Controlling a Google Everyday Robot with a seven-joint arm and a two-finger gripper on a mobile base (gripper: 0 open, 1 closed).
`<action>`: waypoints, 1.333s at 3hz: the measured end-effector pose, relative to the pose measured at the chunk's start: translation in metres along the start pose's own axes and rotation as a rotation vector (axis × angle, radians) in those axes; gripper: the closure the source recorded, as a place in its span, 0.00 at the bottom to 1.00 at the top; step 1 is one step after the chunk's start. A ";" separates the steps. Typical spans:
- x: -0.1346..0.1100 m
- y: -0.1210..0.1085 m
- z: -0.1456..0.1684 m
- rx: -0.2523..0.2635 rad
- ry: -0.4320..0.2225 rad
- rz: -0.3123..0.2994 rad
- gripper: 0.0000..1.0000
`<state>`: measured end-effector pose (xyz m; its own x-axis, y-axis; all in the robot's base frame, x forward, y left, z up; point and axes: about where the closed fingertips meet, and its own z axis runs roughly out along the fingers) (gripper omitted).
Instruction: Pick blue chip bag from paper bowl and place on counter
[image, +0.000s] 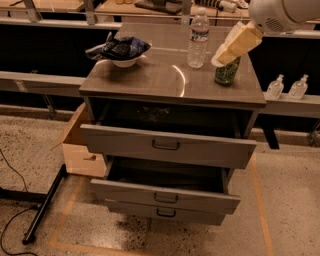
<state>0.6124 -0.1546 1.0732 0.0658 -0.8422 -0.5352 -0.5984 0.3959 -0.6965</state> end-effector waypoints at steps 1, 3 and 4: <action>0.000 0.000 -0.001 0.000 -0.001 0.001 0.00; -0.044 0.021 0.069 -0.047 -0.193 -0.127 0.00; -0.065 0.041 0.124 -0.097 -0.295 -0.188 0.00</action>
Offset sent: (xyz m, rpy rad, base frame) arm 0.0401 0.0762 -0.0232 0.0281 -0.1243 0.2528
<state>0.6828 -0.0384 1.0206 0.4006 -0.7495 -0.5271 -0.6265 0.1957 -0.7545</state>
